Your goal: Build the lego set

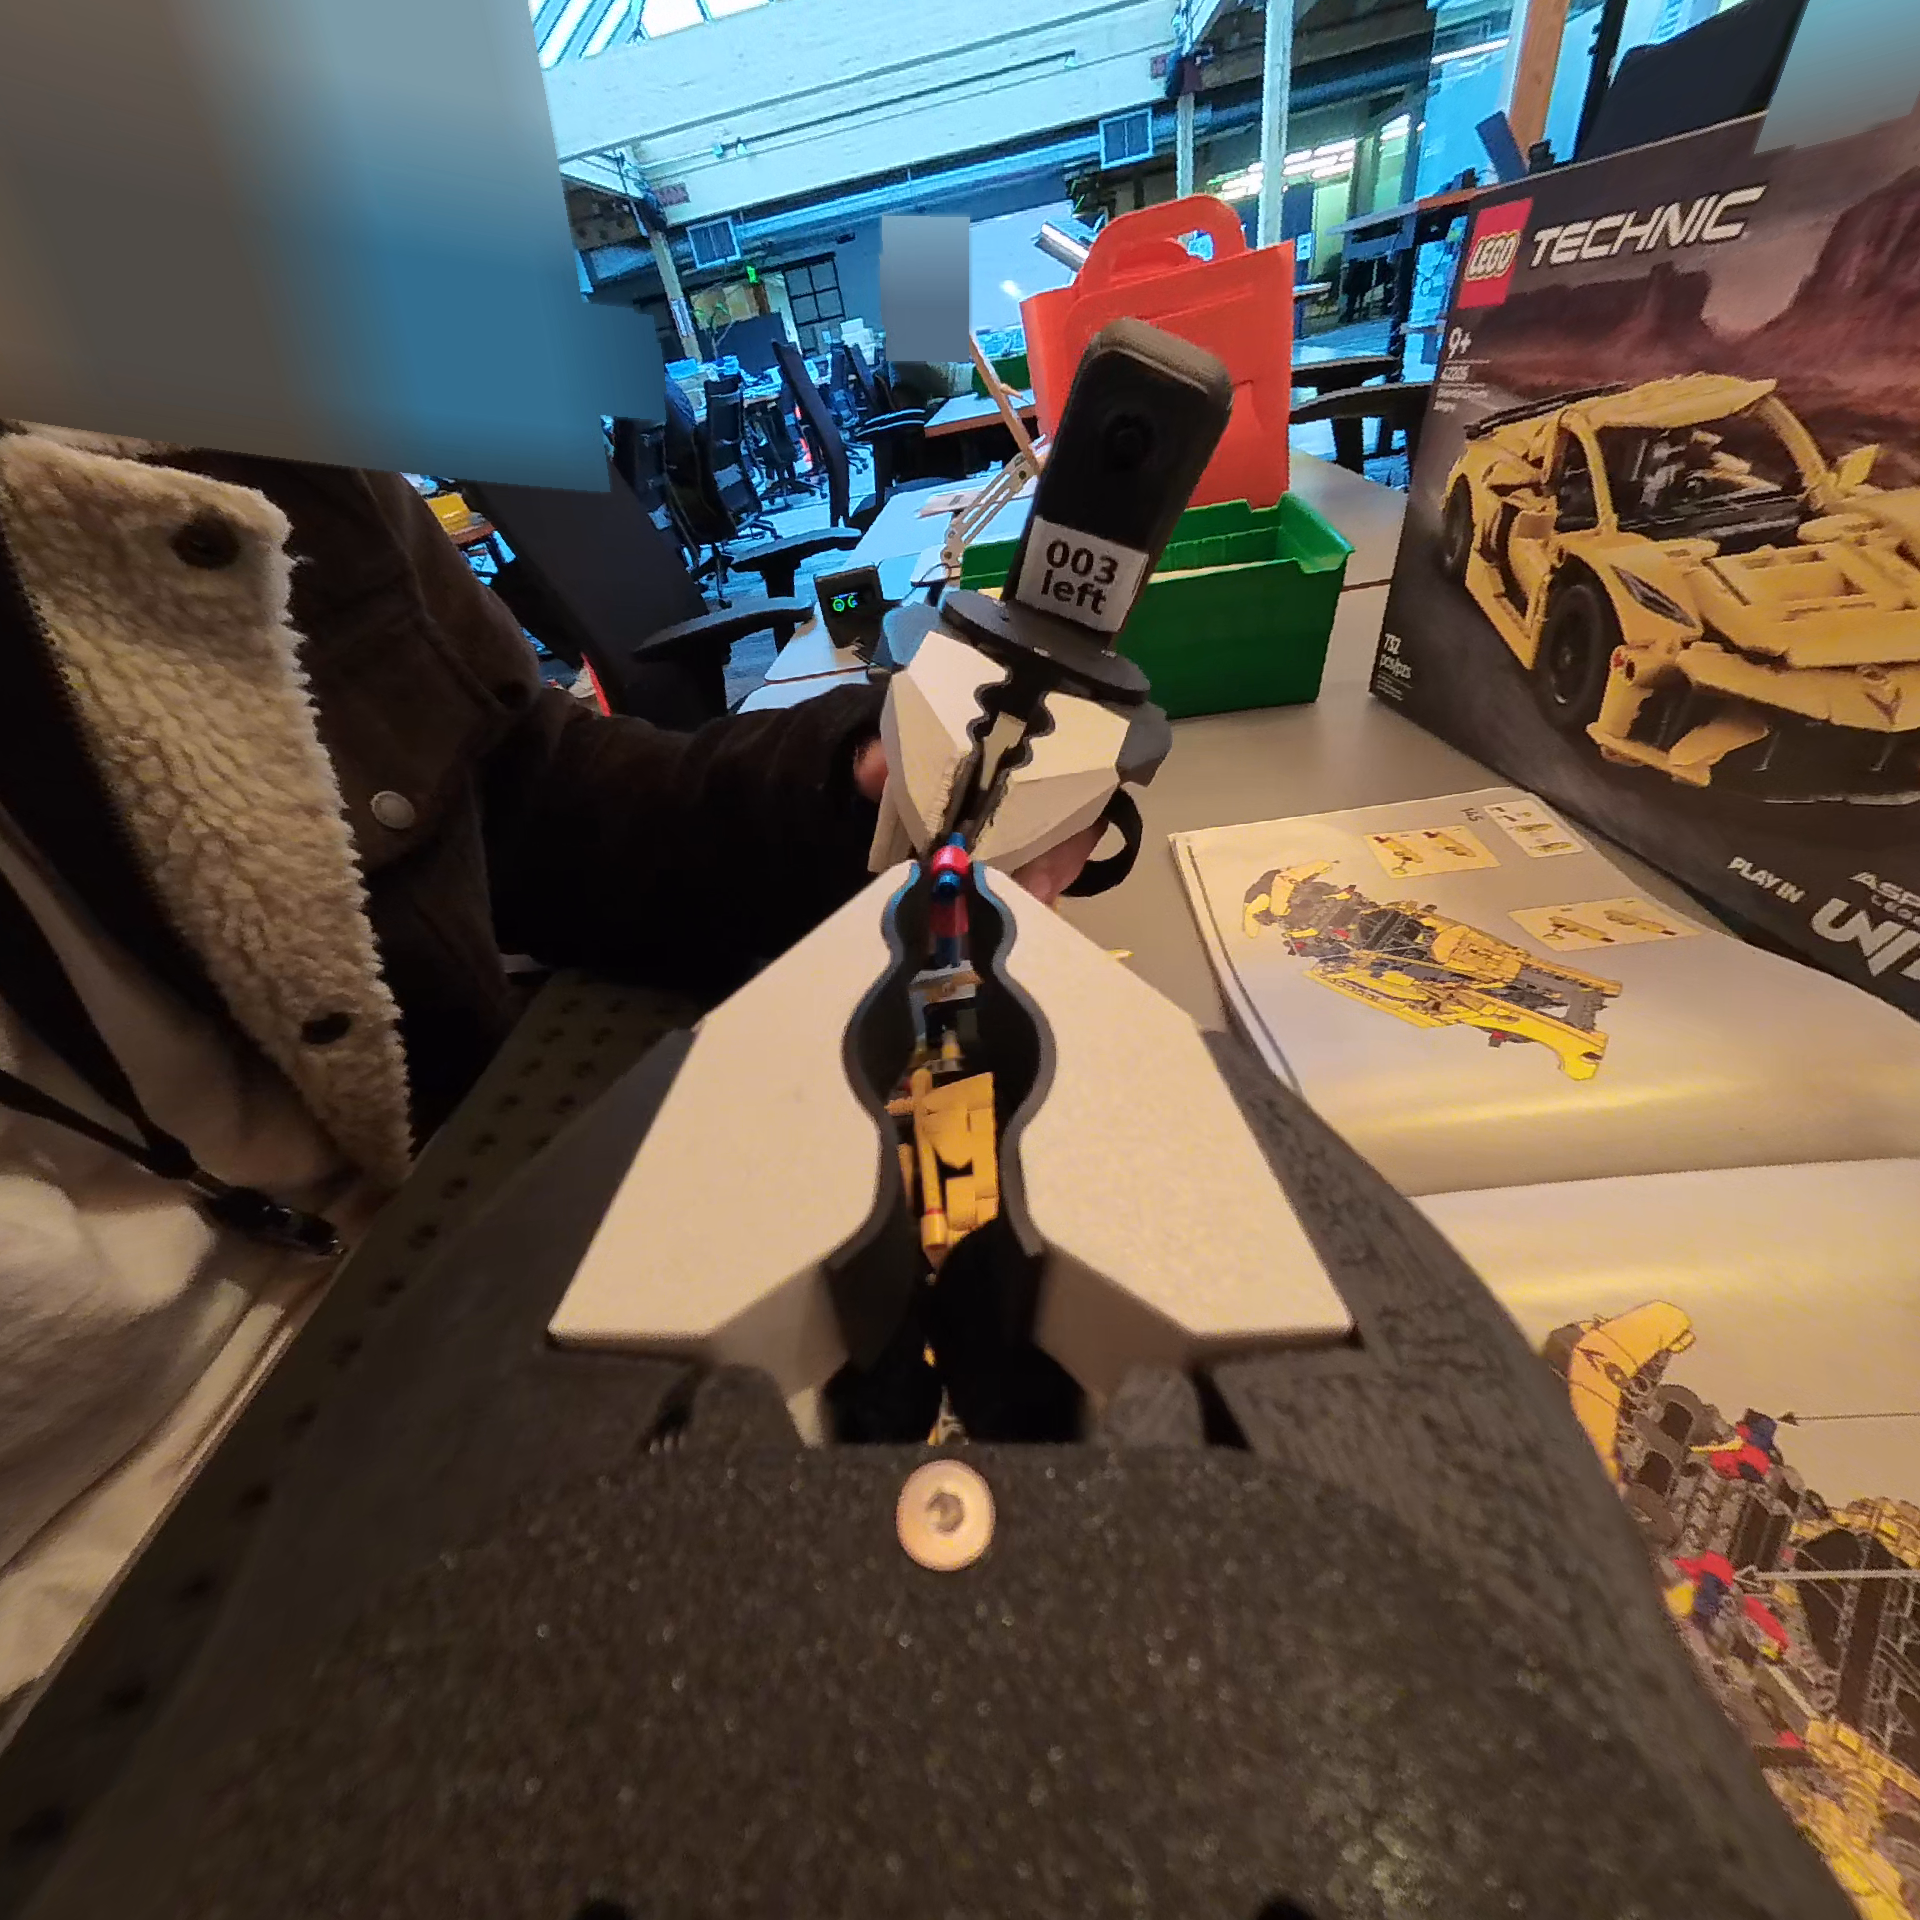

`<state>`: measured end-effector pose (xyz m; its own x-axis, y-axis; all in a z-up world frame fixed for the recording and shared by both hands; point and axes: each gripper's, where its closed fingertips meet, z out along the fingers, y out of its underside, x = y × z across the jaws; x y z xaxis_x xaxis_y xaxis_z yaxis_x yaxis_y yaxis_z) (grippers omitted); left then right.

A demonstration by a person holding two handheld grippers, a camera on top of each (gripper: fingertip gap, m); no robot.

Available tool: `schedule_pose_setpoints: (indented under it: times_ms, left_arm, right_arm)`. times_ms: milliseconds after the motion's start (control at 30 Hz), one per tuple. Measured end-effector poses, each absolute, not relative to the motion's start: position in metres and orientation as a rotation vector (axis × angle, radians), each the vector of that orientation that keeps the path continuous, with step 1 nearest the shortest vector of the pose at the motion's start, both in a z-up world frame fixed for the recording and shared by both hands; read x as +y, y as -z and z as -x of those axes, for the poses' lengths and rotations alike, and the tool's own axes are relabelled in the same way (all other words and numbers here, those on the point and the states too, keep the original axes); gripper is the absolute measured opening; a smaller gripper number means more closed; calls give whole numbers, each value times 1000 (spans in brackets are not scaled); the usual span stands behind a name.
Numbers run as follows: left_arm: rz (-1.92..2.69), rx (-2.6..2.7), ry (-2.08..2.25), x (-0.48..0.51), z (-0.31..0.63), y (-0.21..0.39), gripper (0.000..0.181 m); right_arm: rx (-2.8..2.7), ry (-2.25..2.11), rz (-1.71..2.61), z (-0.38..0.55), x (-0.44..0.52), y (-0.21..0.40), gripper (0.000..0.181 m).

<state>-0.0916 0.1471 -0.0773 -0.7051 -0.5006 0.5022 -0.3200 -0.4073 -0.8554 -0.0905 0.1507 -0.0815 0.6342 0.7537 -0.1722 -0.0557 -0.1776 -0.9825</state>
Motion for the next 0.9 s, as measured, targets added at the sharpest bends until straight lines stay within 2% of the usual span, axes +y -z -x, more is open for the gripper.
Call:
schedule_pose_setpoints:
  times_ms: [900]
  left_arm:
    - [1156,1657,2297,146,94,79,3]
  right_arm:
    - [-609,-804,1614,91,147,83,5]
